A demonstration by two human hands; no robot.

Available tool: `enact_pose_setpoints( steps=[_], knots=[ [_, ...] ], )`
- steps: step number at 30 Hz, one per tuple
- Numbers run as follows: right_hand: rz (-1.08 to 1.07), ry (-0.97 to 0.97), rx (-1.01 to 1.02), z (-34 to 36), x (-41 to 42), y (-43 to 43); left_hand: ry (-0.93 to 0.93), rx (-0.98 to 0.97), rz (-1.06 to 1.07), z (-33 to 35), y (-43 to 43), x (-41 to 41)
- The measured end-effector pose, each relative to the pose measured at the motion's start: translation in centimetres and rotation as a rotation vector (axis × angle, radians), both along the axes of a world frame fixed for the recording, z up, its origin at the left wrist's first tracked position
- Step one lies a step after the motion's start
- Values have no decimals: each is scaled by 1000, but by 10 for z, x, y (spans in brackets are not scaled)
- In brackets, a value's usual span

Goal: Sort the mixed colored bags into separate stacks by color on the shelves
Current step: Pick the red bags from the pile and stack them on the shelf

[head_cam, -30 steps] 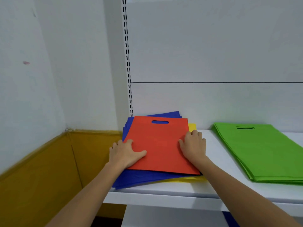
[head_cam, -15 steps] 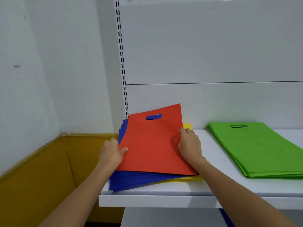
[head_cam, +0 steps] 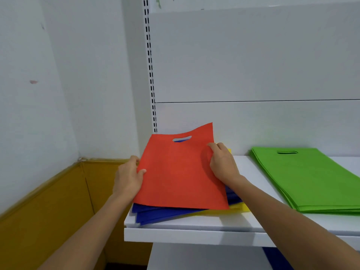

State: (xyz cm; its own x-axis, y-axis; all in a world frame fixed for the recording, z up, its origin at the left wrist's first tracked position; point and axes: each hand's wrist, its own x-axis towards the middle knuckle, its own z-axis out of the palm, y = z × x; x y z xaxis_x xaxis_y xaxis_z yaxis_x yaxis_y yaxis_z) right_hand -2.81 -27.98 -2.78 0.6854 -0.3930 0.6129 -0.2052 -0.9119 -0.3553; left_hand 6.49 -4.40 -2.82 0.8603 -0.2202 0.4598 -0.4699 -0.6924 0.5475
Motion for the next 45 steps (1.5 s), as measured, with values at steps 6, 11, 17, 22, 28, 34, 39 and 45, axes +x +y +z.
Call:
enact_pose_setpoints(
  steps=[6, 11, 17, 22, 28, 34, 39, 45],
  knots=[
    [-121, -41, 124, 16, -13, -12, -94, 84, -151, 8, -14, 0],
    [-223, -22, 137, 20, -66, -45, -121, 68, -270, 16, -60, -27],
    [-483, -47, 117, 39, -188, -118, -130, -29, -530, 28, -159, -105],
    [-747, -47, 120, 42, -332, -189, -115, -51, -764, 24, -264, -205],
    [-1004, -50, 85, 42, -540, -251, -112, -54, -1055, 12, -394, -371],
    [-1207, 18, 108, 35, -709, -276, -62, -58, -1287, -7, -479, -527],
    [-1295, 27, 179, 21, -783, -303, -42, 63, -1408, -26, -537, -607],
    [-1315, -1, 239, 4, -819, -371, -74, 72, -1412, -34, -619, -638]
  ],
)
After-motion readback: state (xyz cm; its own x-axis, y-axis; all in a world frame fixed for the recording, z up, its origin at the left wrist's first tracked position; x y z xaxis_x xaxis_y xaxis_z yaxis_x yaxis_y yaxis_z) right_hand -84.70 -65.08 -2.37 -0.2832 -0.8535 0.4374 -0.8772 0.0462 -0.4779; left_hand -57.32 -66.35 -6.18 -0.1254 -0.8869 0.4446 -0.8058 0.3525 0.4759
